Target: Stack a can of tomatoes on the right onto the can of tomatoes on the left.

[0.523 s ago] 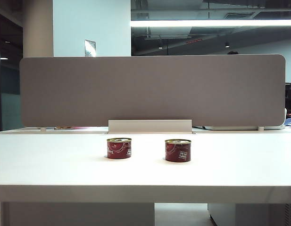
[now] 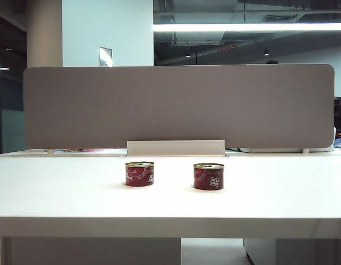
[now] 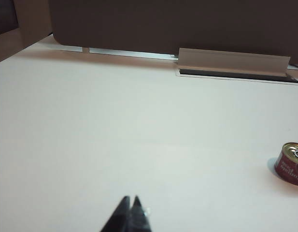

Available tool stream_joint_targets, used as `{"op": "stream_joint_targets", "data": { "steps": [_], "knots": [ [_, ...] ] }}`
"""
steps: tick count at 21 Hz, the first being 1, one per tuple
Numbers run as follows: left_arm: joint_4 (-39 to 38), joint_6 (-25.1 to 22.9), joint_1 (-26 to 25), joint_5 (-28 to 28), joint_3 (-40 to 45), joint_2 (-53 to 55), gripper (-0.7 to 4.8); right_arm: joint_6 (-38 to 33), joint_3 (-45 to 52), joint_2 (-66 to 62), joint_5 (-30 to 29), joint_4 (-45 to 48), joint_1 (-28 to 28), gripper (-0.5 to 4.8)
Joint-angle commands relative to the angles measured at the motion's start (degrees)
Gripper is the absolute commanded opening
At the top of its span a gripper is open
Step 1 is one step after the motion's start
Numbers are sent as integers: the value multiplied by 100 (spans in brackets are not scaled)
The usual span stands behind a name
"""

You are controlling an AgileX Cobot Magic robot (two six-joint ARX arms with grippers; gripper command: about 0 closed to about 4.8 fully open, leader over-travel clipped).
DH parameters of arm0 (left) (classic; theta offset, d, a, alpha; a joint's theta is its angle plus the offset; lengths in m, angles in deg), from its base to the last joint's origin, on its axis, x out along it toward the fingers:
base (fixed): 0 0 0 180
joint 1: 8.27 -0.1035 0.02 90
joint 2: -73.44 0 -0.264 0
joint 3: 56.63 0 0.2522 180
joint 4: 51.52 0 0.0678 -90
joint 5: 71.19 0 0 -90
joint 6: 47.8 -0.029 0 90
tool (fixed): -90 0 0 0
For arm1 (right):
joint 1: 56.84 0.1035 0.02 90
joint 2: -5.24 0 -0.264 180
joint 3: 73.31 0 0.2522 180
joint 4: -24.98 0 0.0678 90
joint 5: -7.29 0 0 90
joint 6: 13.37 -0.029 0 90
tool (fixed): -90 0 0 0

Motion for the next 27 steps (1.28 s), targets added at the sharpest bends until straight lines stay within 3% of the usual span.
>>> {"op": "stream_joint_targets", "data": {
  "steps": [1, 16, 21, 24, 27],
  "knots": [
    [26, -22, -4, -22, -24, 7, -6, 17, 35, 9, 4, 118, 2, -1],
    [33, -22, -7, 20, -24, 7, -6, -116, 35, 9, -35, 105, 7, -2],
    [33, -22, -7, 20, -24, 7, -6, -125, 7, 9, -39, 476, 11, -2],
    [31, -22, -7, 20, -24, 7, -6, -177, -192, -17, -33, 625, 13, -2],
    [31, -22, -7, 22, -22, 7, -6, -201, -769, -225, -39, 114, 13, -2]
  ]
}}
